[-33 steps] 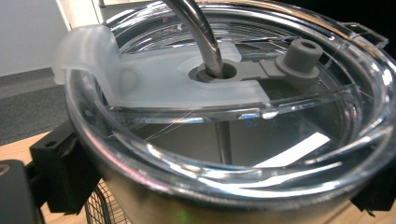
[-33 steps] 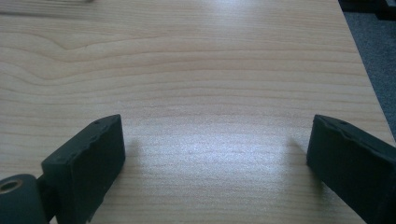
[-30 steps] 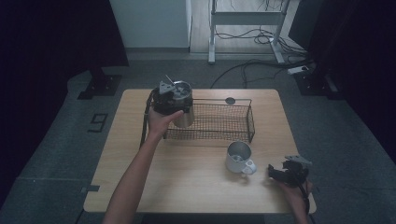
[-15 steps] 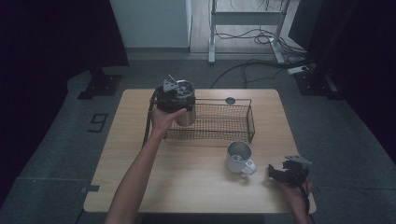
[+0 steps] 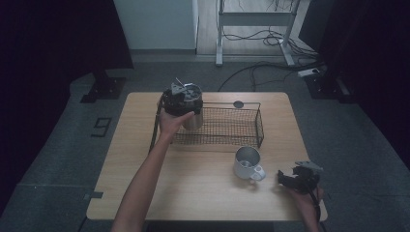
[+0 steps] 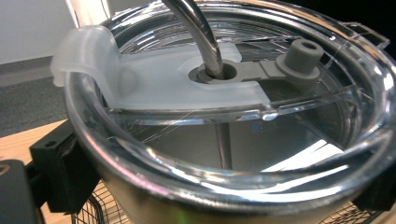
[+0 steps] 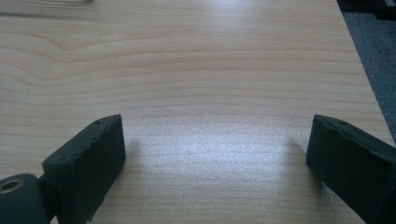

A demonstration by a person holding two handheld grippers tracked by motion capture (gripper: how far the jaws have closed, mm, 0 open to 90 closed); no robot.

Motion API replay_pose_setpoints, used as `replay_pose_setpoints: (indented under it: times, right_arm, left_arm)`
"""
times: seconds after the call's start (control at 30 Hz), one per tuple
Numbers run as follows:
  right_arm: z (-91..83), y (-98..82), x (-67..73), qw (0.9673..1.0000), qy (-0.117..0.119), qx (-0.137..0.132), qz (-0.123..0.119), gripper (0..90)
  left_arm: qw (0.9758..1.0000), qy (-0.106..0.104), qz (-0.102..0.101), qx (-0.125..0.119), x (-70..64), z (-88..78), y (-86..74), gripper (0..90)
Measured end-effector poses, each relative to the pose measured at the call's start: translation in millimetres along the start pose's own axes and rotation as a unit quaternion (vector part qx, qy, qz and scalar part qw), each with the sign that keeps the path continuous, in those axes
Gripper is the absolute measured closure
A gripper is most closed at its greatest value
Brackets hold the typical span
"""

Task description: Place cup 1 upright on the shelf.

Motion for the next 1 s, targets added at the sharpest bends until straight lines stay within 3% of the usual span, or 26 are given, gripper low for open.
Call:
replay_pose_setpoints:
  times: [0.3,1.0]
  right_arm:
    - [0.0,0.0,0.0,1.0,0.0,0.0,0.0,4.5]
    - [0.0,0.0,0.0,1.0,0.0,0.0,0.0,4.5]
  left_arm:
    - [0.9999,0.001,0.001,0.011,-3.6,10.2,-8.1,4.2]
    - [0.9993,0.012,-0.009,0.035,2.2,26.5,-26.9,4.2]
Point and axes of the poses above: each handheld gripper's, and its own axes: z roughly forward along the jaws, y roughly out of its top, x roughly to its left, the point moved 2 cm from there along z, roughly forward along the jaws, and after that the axes turned 5 degrees about y, right-handed, at the moved point
